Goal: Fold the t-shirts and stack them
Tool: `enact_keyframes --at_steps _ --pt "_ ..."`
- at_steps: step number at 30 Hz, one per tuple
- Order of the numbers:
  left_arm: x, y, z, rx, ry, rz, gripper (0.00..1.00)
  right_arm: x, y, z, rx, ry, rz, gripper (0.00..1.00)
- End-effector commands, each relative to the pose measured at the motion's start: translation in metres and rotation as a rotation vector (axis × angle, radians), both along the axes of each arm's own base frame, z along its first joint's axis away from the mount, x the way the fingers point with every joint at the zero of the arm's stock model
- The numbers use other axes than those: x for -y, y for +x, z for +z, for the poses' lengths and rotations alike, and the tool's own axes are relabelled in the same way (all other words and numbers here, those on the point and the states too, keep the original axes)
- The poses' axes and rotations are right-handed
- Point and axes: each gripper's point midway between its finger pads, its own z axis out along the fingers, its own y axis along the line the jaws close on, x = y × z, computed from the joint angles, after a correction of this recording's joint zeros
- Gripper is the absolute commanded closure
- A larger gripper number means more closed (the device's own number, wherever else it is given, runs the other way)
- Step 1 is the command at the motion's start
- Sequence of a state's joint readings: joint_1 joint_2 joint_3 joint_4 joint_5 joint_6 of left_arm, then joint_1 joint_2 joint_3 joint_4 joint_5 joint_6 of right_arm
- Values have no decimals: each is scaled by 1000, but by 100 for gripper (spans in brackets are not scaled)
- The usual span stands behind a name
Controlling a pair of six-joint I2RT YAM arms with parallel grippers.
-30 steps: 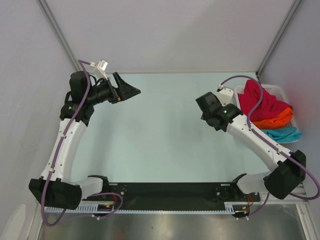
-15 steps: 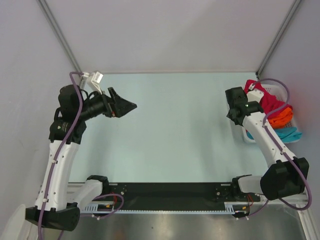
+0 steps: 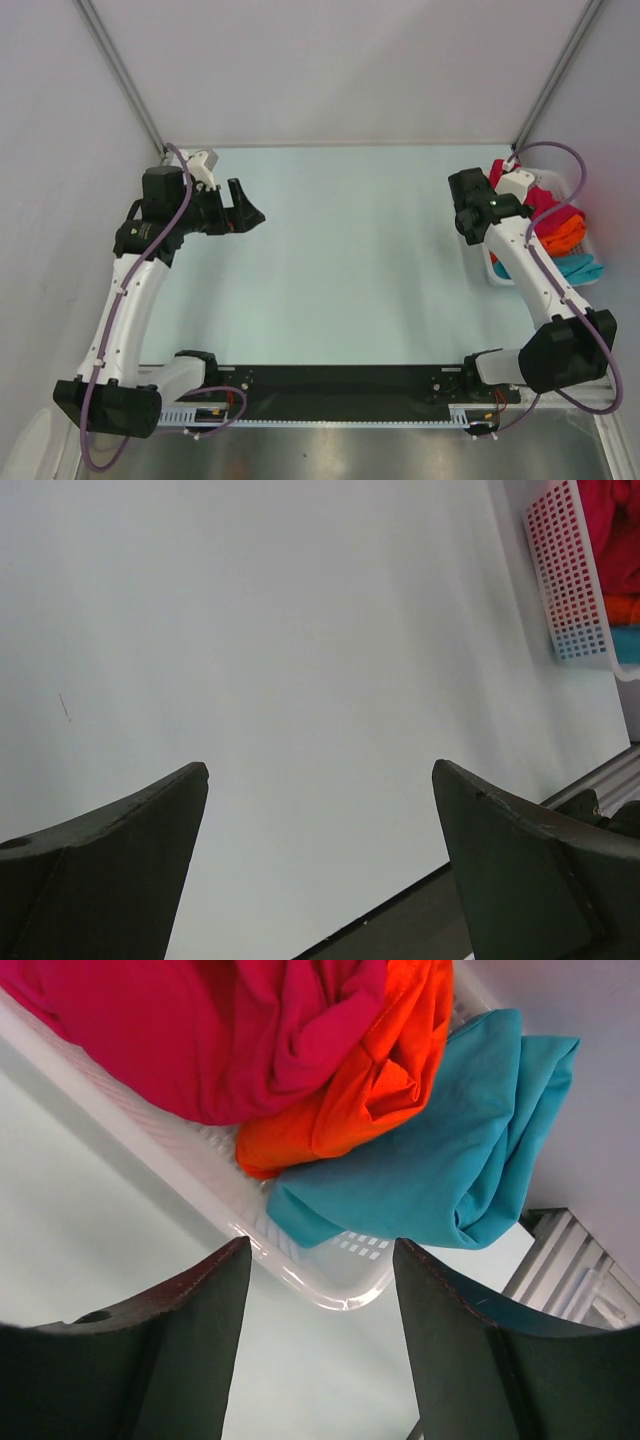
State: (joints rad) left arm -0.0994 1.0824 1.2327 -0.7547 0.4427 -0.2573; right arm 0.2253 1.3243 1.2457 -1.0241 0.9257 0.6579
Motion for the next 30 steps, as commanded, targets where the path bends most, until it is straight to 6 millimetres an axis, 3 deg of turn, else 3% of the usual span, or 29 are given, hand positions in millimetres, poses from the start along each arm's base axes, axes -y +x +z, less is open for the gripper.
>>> enact_keyframes --at_steps 1,6,11,13,15,16,18,19,24,30 --pt "-1 8 3 32 15 -14 0 11 5 -4 -15 -81 -50 36" --pt "2 15 0 36 10 -35 0 20 24 -23 -63 -68 -63 34" --pt "10 24 5 50 -19 -72 0 33 69 -35 -33 80 -67 34" --pt "14 31 2 33 -33 -84 0 43 84 -46 -52 80 -87 34" --pt "19 38 4 30 -57 -101 0 46 103 -35 -43 64 -83 34" --pt "21 41 5 27 -65 -105 1 60 110 -46 -81 49 -115 34" --pt "25 46 11 28 -90 -116 0 64 127 -36 -75 29 -115 34" --pt "27 48 13 22 -109 -112 0 67 133 -43 -102 14 -119 34" --pt "36 54 25 36 -173 -134 0 73 150 -48 -109 -16 -130 34" --pt "36 61 22 28 -172 -128 0 97 146 -60 -102 -63 -203 34"
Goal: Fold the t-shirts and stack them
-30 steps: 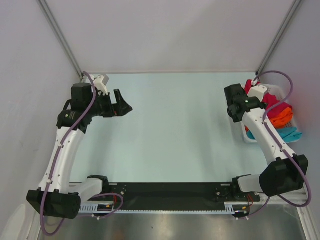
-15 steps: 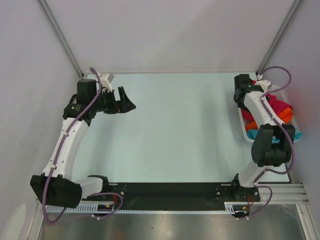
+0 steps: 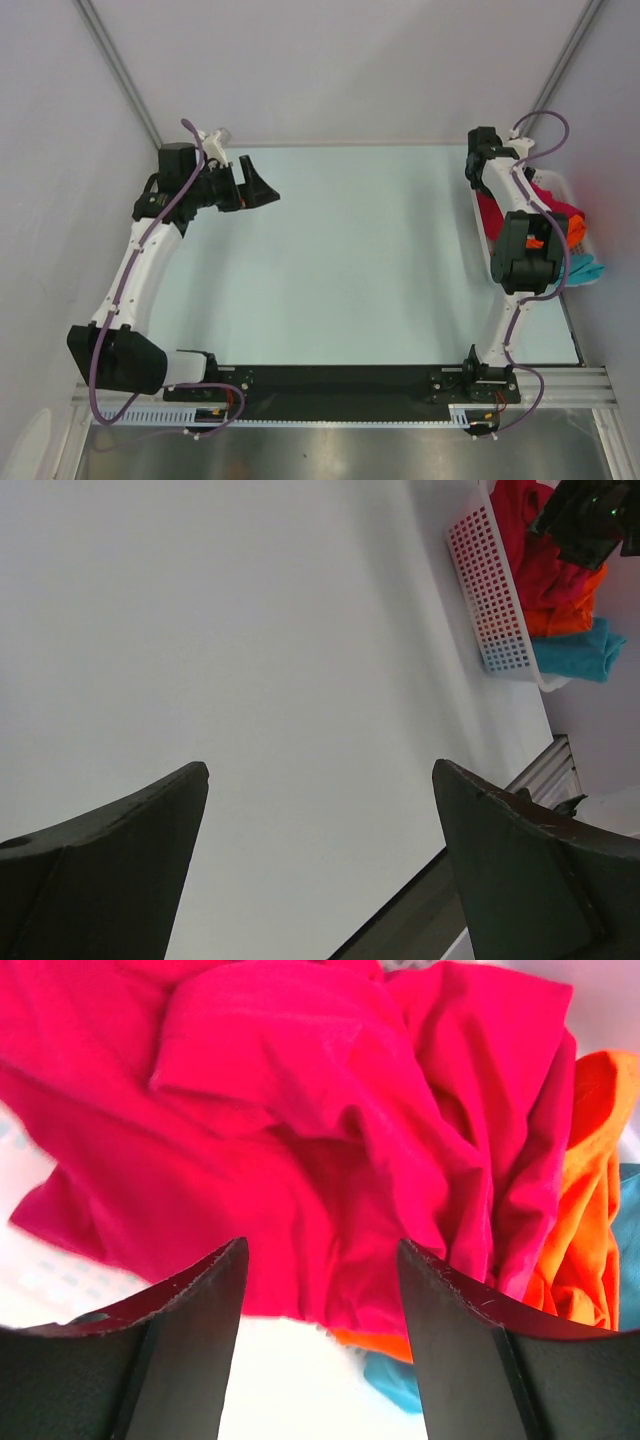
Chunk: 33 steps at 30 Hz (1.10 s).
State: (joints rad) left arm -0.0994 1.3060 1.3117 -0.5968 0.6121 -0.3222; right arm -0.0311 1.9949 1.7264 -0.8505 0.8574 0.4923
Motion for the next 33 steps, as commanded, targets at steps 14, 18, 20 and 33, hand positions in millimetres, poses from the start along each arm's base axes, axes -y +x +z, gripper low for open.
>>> enact_keyframes --at_steps 14,18,20,33 --pt "9 16 23 44 -64 -26 1 68 -14 -8 53 -89 -163 34" --pt "10 15 25 46 -71 -29 0 63 -17 -39 3 -36 -151 36" --pt "10 14 29 57 -73 -32 0 59 -16 -49 -5 -7 -131 47" --pt "13 7 33 67 -98 -43 0 1 5 29 151 -49 65 100"
